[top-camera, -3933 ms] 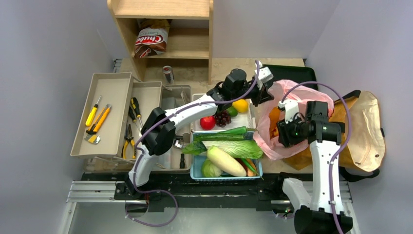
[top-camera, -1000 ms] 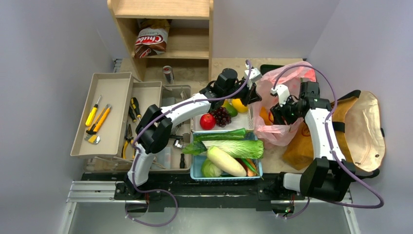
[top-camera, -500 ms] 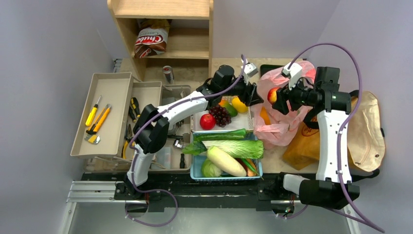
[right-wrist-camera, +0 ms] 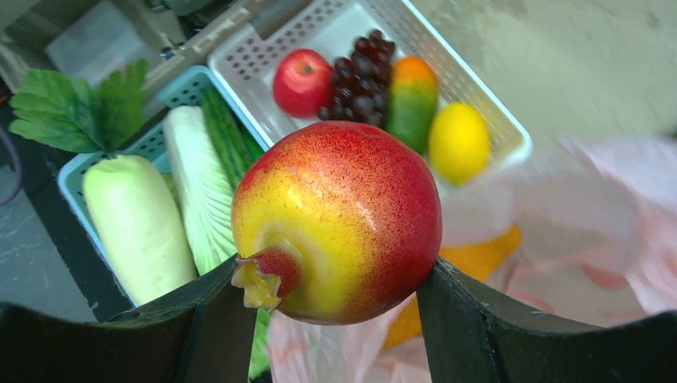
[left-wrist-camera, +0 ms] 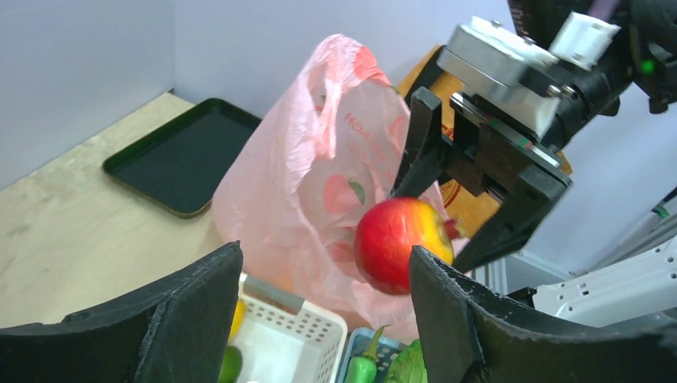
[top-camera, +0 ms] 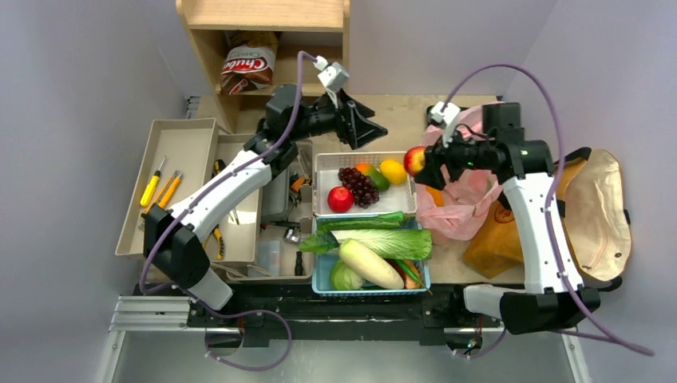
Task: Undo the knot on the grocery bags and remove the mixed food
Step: Pick up the fake fruit from the takeout bag, then place the fake fruit in the bin, then pick up the fake bread from the takeout bag, then place the fake bread on the plate.
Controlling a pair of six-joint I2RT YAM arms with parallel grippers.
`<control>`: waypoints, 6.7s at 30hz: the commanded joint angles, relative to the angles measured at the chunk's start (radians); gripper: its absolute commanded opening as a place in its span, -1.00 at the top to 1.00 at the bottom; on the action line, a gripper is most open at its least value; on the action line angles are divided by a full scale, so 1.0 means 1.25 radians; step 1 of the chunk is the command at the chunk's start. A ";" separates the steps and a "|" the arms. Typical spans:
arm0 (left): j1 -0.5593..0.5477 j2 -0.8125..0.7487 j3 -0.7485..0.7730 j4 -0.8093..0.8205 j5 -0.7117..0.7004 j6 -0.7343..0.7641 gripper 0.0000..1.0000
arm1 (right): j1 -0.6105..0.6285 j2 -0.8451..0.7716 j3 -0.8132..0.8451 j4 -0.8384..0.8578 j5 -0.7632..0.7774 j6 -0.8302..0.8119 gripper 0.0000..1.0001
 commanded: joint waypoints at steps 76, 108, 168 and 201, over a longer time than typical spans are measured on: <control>0.069 0.055 0.002 -0.071 0.012 0.012 -0.36 | -0.007 0.350 -0.402 0.501 0.439 0.231 0.24; -0.073 0.381 0.472 -0.264 -0.063 0.078 -0.60 | -0.008 -0.144 -0.277 0.284 0.344 0.132 1.00; -0.096 0.139 0.359 -0.135 0.058 0.076 -0.53 | 0.000 -0.060 0.151 0.618 -0.036 0.574 1.00; -0.058 -0.180 -0.116 -0.112 -0.238 1.540 1.00 | 0.005 -0.089 0.247 0.066 -0.038 0.497 -0.94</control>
